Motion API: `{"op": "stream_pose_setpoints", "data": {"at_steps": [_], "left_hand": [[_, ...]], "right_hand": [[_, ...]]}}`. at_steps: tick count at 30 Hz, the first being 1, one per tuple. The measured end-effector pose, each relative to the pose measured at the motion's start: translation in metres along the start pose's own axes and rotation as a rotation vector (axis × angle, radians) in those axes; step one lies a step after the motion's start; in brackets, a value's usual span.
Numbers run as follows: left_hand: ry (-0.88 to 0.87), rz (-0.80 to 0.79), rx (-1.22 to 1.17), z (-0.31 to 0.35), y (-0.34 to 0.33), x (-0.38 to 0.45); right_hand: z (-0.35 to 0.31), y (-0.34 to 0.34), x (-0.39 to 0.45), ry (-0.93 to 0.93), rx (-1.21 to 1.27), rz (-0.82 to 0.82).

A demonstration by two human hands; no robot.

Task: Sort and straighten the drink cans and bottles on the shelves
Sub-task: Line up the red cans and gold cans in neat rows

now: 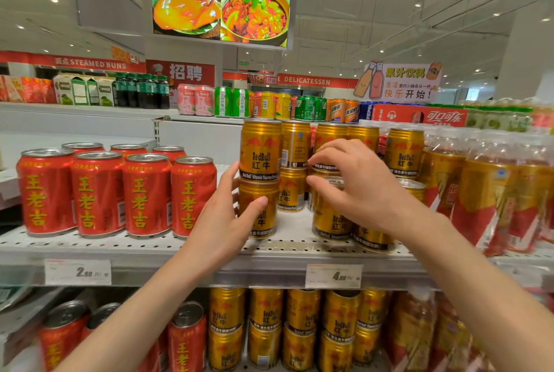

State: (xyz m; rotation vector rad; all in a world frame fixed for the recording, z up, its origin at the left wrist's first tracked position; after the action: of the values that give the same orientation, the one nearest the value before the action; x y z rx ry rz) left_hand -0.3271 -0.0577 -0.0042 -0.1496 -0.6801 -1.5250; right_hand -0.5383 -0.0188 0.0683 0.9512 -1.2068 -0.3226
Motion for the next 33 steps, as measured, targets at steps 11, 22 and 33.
{"op": "stream_pose_setpoints", "data": {"at_steps": [11,22,33], "left_hand": [[-0.072,0.030,0.004,-0.008,-0.004,-0.005],[-0.153,0.066,0.131,-0.010,-0.002,-0.012],[-0.617,0.129,0.666,0.025,-0.012,-0.008]], "right_hand": [[0.013,0.002,0.005,-0.060,0.031,-0.335],[0.009,0.001,0.009,-0.016,0.068,-0.223],[0.057,0.025,-0.042,-0.121,-0.153,-0.250]]}}
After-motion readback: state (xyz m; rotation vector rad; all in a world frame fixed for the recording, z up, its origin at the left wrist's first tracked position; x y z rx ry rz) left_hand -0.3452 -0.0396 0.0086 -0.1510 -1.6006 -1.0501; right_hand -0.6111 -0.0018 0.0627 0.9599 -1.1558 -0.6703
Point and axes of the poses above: each hand's wrist, its own x-axis towards the middle knuckle, its own y-axis out of the back of the hand, z = x × y, the point moved 1 cm from there along x, towards the middle knuckle, and after that the axes turned 5 degrees about y, right-handed, at the moved point
